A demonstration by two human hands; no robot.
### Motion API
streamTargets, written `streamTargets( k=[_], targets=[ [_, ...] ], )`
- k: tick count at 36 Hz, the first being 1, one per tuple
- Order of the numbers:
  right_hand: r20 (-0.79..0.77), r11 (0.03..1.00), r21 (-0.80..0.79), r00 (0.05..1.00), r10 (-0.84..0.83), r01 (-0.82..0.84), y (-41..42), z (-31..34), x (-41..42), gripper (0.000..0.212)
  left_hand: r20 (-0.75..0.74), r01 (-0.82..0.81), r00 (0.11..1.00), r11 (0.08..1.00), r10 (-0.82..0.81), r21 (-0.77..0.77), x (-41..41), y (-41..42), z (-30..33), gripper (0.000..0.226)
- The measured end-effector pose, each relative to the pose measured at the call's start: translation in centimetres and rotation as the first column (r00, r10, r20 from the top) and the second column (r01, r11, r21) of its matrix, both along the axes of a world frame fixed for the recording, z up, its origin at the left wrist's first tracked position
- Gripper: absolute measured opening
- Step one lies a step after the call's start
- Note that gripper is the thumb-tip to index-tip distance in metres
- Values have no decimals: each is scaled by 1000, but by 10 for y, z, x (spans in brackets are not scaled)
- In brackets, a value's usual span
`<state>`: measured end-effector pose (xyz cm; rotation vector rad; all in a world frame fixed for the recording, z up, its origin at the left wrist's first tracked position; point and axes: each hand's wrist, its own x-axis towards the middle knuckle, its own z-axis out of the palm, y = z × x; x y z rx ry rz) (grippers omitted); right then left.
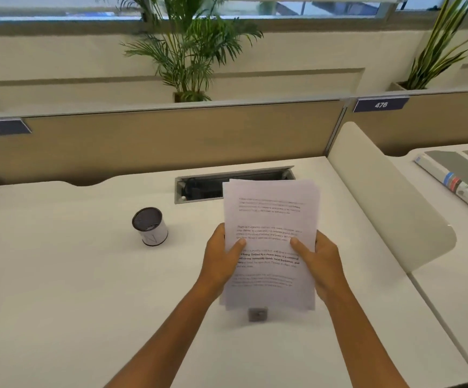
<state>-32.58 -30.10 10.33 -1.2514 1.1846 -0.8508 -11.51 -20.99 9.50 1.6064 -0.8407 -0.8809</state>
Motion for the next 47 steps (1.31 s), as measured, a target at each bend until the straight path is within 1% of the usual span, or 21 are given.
streamTargets(
  k=[2,5,11,13,15,18,21,27,31,33,36,39,42,44,47],
  targets=[
    [18,999,-47,1000,-6,7,13,9,23,27,11,-55,998,997,56,-57,17,15,11,26],
    [50,996,-88,998,-25,30,36,14,57,21,49,-108,992,986,115,-130,43,43,16,28],
    [72,990,-143,997,24,-14,86,12,113,21,47,-230,969,953,244,-195,81,100,12,39],
    [93,988,-151,995,37,-22,98,8,124,19,51,-263,959,940,280,-219,89,115,11,37],
    [128,992,-125,991,38,-22,110,0,133,21,74,-290,947,929,313,-229,97,130,5,31],
    [116,995,-89,991,59,-49,126,-21,144,29,55,-326,939,929,340,-173,106,148,-16,27],
    [75,992,-67,991,109,-104,138,-43,152,27,25,-348,936,932,352,-105,107,162,-38,35],
    [67,990,-102,992,103,-96,146,-44,165,20,23,-374,925,918,380,-134,106,171,-37,33],
    [66,992,-100,994,87,-80,151,-49,167,27,-4,-382,923,918,384,-109,109,173,-40,36],
    [35,992,-74,994,100,-98,156,-59,164,29,-4,-367,930,928,367,-72,107,178,-51,36],
    [-54,987,-9,986,160,-161,161,-76,159,31,-2,-350,937,937,350,-17,106,184,-65,36],
    [-83,980,8,976,200,-200,156,-78,153,31,-32,-343,939,939,342,-7,108,187,-63,26],
    [-46,967,46,967,252,-250,143,-67,147,23,-131,-381,917,925,377,-7,116,188,-54,19],
    [0,951,81,954,298,-297,131,-59,140,19,-223,-440,876,898,428,-5,123,189,-48,19],
    [121,926,132,933,340,-355,119,-49,131,27,-354,-537,793,844,496,-19,131,190,-39,20]
  ],
)
